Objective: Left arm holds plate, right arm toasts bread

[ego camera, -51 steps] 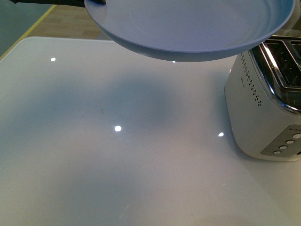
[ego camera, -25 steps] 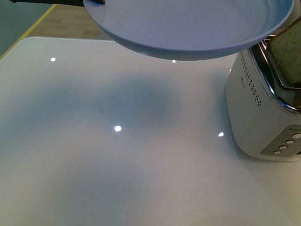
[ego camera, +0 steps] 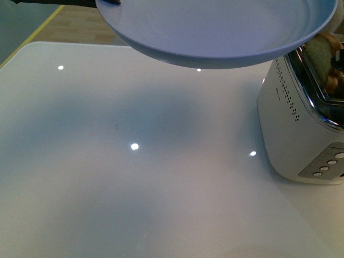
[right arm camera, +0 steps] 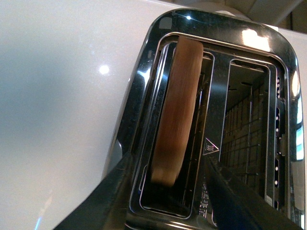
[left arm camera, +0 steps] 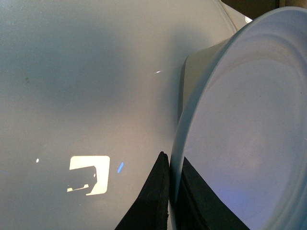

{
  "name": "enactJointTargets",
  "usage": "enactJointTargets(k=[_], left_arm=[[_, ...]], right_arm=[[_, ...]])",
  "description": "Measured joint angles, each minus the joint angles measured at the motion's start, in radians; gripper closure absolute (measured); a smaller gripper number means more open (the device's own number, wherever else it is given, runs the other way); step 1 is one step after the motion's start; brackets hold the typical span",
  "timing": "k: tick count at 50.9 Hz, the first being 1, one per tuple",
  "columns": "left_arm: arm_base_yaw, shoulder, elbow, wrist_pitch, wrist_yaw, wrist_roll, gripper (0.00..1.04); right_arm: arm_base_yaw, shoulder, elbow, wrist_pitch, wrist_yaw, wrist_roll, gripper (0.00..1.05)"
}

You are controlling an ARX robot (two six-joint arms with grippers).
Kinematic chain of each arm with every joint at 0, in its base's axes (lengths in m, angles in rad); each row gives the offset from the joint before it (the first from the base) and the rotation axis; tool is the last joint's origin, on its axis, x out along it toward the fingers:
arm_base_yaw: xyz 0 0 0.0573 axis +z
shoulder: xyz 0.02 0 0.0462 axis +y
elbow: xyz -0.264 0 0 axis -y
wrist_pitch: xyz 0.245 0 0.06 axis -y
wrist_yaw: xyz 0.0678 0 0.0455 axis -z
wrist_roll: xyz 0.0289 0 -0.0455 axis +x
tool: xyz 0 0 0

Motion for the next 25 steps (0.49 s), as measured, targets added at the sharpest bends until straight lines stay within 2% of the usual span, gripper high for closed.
enactJointTargets(k=[7,16,25], left_arm=[[0.000,0.000,0.000,0.000,-0.001,0.000,1.02],[-0.001,0.000,-0.001,0.006,-0.001,0.000,1.02],[-0.003,0.000,-0.013,0.013,-0.002,0.000,1.02]], right_arm=[[-0.055,-0.113,-0.044,-0.011,-0.031,0.055,0.31],[-0.124,-0.287,-0.111,-0.019,-0.095,0.133,0.09],[-0.145,-0.398,-0.140,-0.019,-0.108,0.178,0.09]])
